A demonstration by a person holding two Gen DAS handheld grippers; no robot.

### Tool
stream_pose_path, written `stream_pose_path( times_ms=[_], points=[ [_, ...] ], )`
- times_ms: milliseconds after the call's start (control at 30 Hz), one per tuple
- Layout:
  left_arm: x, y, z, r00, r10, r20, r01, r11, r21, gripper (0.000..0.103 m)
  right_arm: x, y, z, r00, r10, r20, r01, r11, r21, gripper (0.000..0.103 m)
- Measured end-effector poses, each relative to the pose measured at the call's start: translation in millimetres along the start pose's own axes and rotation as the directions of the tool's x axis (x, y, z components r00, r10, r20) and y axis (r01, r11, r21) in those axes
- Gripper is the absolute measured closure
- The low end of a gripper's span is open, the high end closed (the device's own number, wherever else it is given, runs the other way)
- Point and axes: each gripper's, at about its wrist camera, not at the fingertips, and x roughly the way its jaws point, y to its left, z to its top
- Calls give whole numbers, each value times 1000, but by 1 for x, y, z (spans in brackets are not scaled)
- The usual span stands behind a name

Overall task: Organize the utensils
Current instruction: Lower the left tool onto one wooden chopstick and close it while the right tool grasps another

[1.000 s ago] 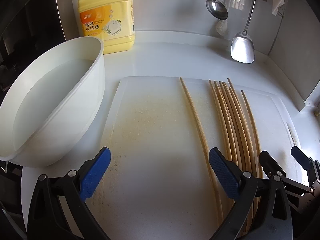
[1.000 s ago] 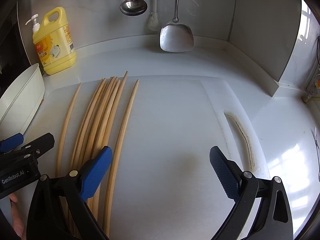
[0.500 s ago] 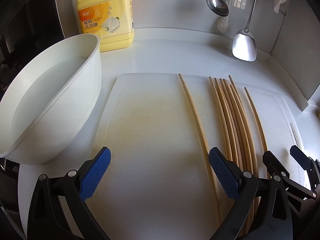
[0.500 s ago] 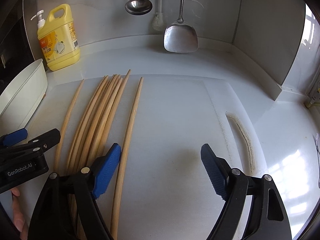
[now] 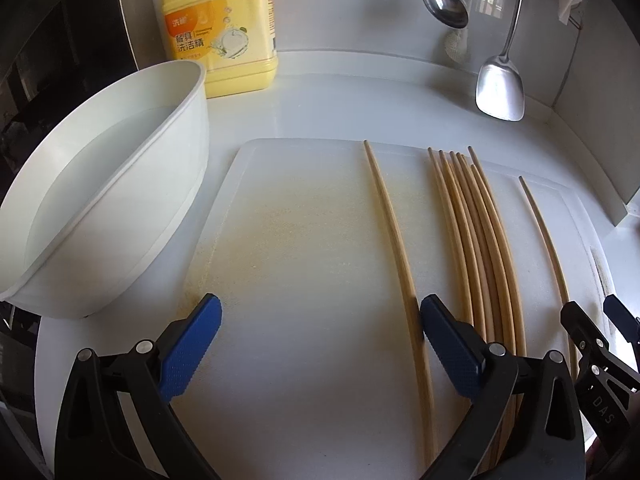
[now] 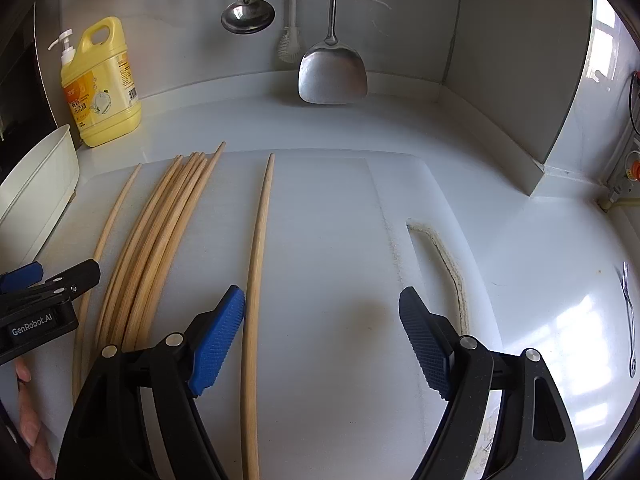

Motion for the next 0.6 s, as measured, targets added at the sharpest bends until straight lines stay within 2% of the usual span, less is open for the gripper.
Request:
stream_pose_path(
  times_ms=[167, 333, 367, 400, 433, 467, 567, 600],
  points=[
    [4, 2, 6, 1000, 13, -2, -13, 1000, -26, 5, 4, 4, 4, 1000, 12, 6, -12, 1000, -16, 26],
    [10, -9, 14, 1000, 4, 6, -4, 1000, -6, 6, 8, 9, 8, 999, 34, 13, -33, 999, -38, 27],
    [11, -10, 14, 1000, -4, 7, 4, 1000, -2, 7, 8, 9, 8, 999, 43, 10, -43, 998, -35, 27],
    [11, -11, 15, 1000, -9, 10, 9, 1000, 5, 8, 8, 8, 8, 998, 58, 9, -57, 998, -30, 32],
    [9, -12, 14, 1000, -17, 18, 17, 1000, 12, 13, 8, 8, 8, 997, 70, 11, -70, 997, -26, 36],
    [7, -14, 14, 999, -22, 28, 21, 999, 24, 25, 8, 9, 8, 998, 67, 14, -67, 997, -31, 38],
    [2, -21, 14, 998, -42, 38, 40, 998, 47, 49, 7, 13, 8, 997, 74, 24, -73, 996, -45, 48],
    [0, -24, 14, 998, -48, 41, 45, 997, 56, 55, 6, 15, 8, 997, 76, 26, -75, 996, -52, 53]
  ],
)
